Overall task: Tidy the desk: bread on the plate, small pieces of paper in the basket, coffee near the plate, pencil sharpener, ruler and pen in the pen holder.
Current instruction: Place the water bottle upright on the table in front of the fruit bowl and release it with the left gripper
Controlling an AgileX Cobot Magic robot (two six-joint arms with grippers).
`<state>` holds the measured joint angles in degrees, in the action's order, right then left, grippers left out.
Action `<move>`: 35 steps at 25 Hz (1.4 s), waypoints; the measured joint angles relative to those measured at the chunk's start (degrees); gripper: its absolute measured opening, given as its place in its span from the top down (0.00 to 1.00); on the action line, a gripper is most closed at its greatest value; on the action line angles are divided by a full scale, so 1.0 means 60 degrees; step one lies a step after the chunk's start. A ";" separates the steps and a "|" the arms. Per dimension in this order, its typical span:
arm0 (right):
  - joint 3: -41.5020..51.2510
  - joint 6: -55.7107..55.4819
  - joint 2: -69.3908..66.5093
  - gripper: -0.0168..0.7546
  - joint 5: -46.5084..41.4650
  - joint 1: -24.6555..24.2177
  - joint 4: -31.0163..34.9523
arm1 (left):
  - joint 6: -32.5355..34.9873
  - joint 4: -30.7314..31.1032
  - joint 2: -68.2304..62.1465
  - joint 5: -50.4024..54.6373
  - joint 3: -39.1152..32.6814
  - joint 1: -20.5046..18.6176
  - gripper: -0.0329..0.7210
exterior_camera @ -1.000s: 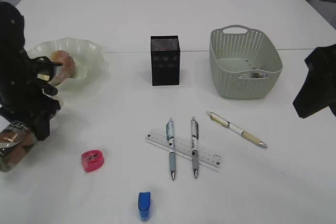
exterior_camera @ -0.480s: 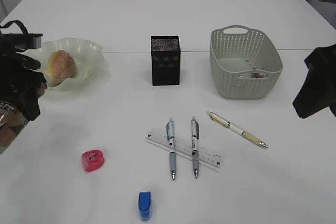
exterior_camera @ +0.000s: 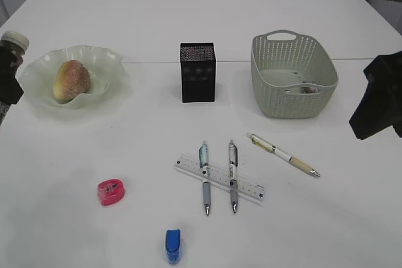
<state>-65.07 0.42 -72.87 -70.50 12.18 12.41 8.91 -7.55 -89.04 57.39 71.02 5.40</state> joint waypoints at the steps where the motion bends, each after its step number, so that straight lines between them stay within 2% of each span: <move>1: 0.0000 0.0000 0.0000 0.41 -0.0019 0.0000 0.0000 | 0.0000 0.0063 0.0346 -0.0463 -0.0443 0.0000 0.49; 7: 0.0000 0.0000 0.0000 0.41 -0.0033 0.0000 -0.0007 | 0.0000 0.0913 0.1661 -0.4230 -0.3068 0.0000 0.49; 10: 0.0000 0.0017 0.0000 0.41 -0.0033 0.0000 -0.0007 | 0.0000 0.1046 0.1760 -0.6930 -0.4460 0.0000 0.49; 13: 0.0000 0.0017 0.0000 0.41 -0.0033 0.0000 -0.0022 | 0.0000 0.0747 0.1719 -1.0037 -0.5738 0.0000 0.49; 16: 0.0000 0.0017 0.0000 0.41 -0.0033 0.0000 -0.0022 | 0.0000 0.0086 0.1442 -1.2717 -0.6485 0.0000 0.49; 21: 0.0000 0.0017 0.0000 0.41 -0.0033 0.0000 -0.0022 | -0.0214 -0.0728 0.0391 -1.5287 -0.6617 0.0000 0.49; 26: 0.0000 0.0022 0.0000 0.41 -0.0033 0.0000 -0.0338 | -0.0789 -0.0734 -0.1207 -1.7670 -0.6617 0.0000 0.49; 31: 0.0000 0.0022 0.0000 0.41 -0.0033 0.0000 -0.0649 | -0.0919 0.0150 -0.2604 -1.9711 -0.6617 0.0000 0.49; 35: 0.0000 0.0038 0.0000 0.41 -0.0033 0.0000 -0.0988 | -0.0933 0.0909 -0.3480 -1.9945 -0.6427 0.0000 0.49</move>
<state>-65.07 0.65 -72.87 -70.69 12.18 6.48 3.32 -2.10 -109.92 -62.28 32.45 5.40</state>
